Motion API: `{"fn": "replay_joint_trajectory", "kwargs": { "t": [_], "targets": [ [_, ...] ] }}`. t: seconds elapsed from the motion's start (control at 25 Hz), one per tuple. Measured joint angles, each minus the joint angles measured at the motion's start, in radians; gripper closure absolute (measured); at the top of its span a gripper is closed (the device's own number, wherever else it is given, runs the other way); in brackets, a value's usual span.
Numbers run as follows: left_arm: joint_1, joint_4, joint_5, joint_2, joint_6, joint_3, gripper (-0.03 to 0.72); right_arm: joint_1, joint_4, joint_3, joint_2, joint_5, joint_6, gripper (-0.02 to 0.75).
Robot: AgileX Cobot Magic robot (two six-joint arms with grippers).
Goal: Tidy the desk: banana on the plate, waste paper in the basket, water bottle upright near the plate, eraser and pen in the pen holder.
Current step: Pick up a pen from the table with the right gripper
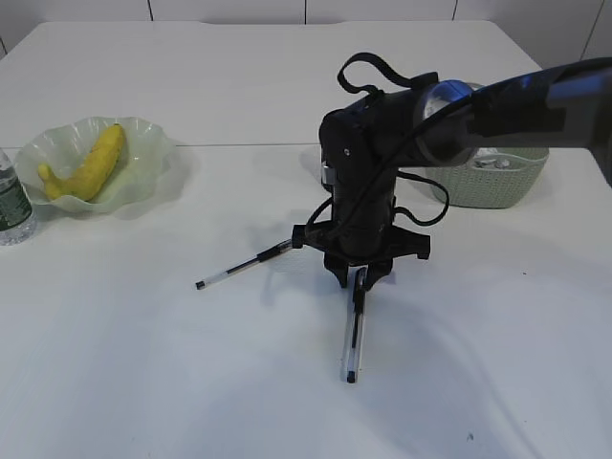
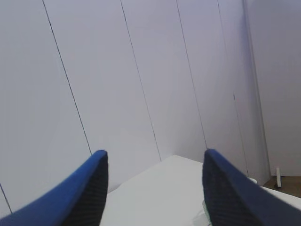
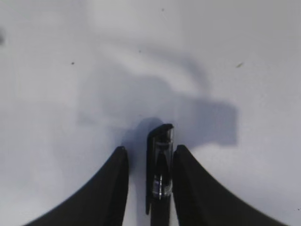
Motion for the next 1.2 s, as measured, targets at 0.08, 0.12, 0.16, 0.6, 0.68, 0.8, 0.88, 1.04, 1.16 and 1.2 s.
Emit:
{"fn": "replay_joint_trajectory", "kwargs": {
  "t": [0.08, 0.12, 0.16, 0.6, 0.68, 0.8, 0.88, 1.04, 1.16, 1.2],
  "targets": [
    [0.000, 0.002, 0.000, 0.000, 0.000, 0.000, 0.245, 0.000, 0.000, 0.000, 0.000, 0.000, -0.019, 0.495],
    [0.000, 0.004, 0.000, 0.000, 0.000, 0.000, 0.245, 0.000, 0.000, 0.000, 0.000, 0.002, -0.026, 0.495],
    [0.000, 0.004, 0.000, 0.000, 0.000, 0.000, 0.245, 0.000, 0.000, 0.000, 0.000, 0.002, -0.031, 0.495],
    [0.000, 0.006, -0.024, 0.000, 0.000, 0.000, 0.245, 0.000, 0.000, 0.000, 0.000, 0.011, -0.050, 0.541],
    [0.000, 0.006, -0.026, 0.000, 0.000, 0.000, 0.245, 0.000, 0.000, 0.000, 0.000, 0.018, -0.052, 0.605],
    [0.000, 0.008, -0.026, 0.000, 0.000, 0.000, 0.245, 0.000, 0.000, 0.000, 0.000, 0.020, -0.052, 0.636],
    [0.000, 0.008, -0.026, 0.000, 0.000, 0.000, 0.245, 0.000, 0.000, 0.000, 0.000, 0.023, -0.052, 0.638],
    [0.000, 0.008, -0.026, 0.000, 0.000, 0.000, 0.245, 0.000, 0.000, 0.000, 0.000, 0.023, -0.056, 0.640],
    [0.000, 0.008, -0.026, 0.000, 0.000, 0.000, 0.245, 0.000, 0.000, 0.000, 0.000, 0.023, -0.066, 0.640],
    [0.000, 0.008, -0.026, 0.000, 0.000, 0.000, 0.245, 0.000, 0.000, 0.000, 0.000, 0.023, -0.067, 0.640]
  ]
}}
